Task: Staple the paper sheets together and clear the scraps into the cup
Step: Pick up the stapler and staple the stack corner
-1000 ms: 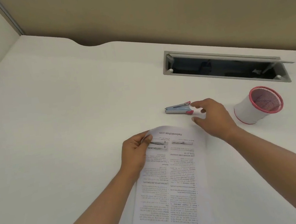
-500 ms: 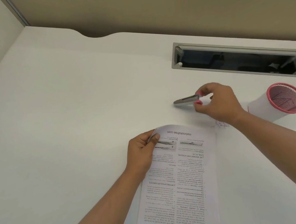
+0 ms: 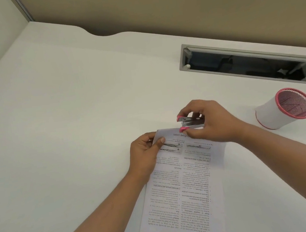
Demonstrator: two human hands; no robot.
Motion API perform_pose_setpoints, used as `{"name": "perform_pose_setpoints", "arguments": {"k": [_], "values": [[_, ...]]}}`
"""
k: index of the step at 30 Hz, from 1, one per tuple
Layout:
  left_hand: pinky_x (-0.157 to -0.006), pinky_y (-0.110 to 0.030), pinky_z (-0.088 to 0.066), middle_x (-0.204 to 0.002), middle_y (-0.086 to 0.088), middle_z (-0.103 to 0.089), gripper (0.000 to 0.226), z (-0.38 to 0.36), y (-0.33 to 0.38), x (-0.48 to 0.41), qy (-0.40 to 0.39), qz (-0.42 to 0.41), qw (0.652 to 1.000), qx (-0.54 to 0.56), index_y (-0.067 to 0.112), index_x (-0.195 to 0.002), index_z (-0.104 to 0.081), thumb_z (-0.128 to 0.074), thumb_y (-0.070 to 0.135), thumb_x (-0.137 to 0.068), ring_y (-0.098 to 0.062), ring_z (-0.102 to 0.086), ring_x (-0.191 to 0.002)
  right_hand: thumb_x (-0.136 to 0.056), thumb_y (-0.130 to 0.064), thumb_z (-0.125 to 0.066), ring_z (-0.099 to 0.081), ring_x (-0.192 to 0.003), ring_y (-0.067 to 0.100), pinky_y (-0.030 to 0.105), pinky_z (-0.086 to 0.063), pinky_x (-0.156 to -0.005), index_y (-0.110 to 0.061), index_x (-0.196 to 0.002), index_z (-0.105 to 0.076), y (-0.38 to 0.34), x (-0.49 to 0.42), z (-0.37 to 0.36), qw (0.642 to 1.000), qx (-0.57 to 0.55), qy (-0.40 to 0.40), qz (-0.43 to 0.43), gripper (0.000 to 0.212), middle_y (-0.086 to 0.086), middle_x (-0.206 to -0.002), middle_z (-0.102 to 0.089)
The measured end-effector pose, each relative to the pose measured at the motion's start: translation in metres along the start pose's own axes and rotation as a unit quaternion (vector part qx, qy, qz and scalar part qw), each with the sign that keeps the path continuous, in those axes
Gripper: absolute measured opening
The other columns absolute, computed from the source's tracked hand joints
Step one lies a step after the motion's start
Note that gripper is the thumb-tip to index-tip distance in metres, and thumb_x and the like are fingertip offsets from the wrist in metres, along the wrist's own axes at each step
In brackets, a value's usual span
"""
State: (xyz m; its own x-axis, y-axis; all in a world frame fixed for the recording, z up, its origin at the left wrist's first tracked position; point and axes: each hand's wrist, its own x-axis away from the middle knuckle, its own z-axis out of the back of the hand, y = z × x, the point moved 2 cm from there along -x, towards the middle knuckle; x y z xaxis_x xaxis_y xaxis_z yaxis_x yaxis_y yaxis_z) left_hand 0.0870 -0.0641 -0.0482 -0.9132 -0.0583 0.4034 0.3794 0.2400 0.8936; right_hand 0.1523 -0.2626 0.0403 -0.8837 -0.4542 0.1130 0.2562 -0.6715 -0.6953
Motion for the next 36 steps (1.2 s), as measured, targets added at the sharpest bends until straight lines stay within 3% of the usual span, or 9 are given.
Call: {"name": "perform_pose_setpoints", "arguments": {"k": [5,9,21,30,36], "values": [[-0.068,-0.03,-0.059,-0.08,0.0,-0.078,0.015,-0.001,-0.001,-0.001,0.017,-0.02,0.999,-0.024,0.013,-0.078,-0.074,-0.073,0.001,-0.087,-0.017,-0.074,-0.076,-0.072,-0.042,-0.076,-0.059,-0.08,0.007,0.029,-0.054,-0.071,-0.031,-0.102,-0.068,-0.01,-0.005,-0.009,0.997,0.072,-0.022,0.017,0.033,-0.016,-0.096,-0.063],[-0.064,-0.021,-0.055,-0.077,0.009,-0.077,0.014,-0.002,0.0,-0.001,0.016,-0.032,0.998,-0.043,0.014,-0.08,-0.074,-0.073,0.002,-0.087,-0.007,-0.072,-0.073,-0.072,-0.047,-0.074,-0.059,-0.08,0.005,0.029,-0.054,-0.069,-0.035,-0.103,-0.068,-0.017,-0.01,-0.013,0.988,0.138,-0.053,0.036,0.034,-0.019,-0.097,-0.062],[-0.063,-0.02,-0.053,-0.074,0.003,-0.076,0.003,0.0,-0.003,-0.003,0.017,-0.047,0.997,-0.059,0.005,-0.087,-0.076,-0.075,0.002,-0.086,-0.008,-0.068,-0.068,-0.078,-0.057,-0.062,-0.06,-0.09,0.006,0.031,-0.052,-0.067,-0.038,-0.11,-0.065,-0.03,-0.019,-0.024,0.95,0.277,-0.11,0.096,0.037,-0.02,-0.107,-0.062],[-0.071,-0.033,-0.059,-0.078,-0.001,-0.078,0.013,0.0,-0.001,-0.001,0.016,-0.042,0.998,-0.045,0.015,-0.081,-0.077,-0.076,0.003,-0.085,-0.016,-0.072,-0.074,-0.081,-0.054,-0.062,-0.055,-0.092,0.01,0.031,-0.049,-0.066,-0.037,-0.104,-0.067,-0.03,-0.021,-0.03,0.946,0.289,-0.098,0.111,0.029,-0.017,-0.098,-0.065],[-0.066,-0.025,-0.057,-0.077,0.0,-0.079,0.008,0.0,-0.001,-0.001,0.019,-0.038,0.998,-0.043,0.011,-0.084,-0.078,-0.077,0.003,-0.084,-0.014,-0.073,-0.072,-0.084,-0.051,-0.059,-0.056,-0.089,0.012,0.031,-0.047,-0.062,-0.034,-0.099,-0.07,-0.03,-0.019,-0.033,0.949,0.281,-0.086,0.113,0.025,-0.013,-0.093,-0.066]]}}
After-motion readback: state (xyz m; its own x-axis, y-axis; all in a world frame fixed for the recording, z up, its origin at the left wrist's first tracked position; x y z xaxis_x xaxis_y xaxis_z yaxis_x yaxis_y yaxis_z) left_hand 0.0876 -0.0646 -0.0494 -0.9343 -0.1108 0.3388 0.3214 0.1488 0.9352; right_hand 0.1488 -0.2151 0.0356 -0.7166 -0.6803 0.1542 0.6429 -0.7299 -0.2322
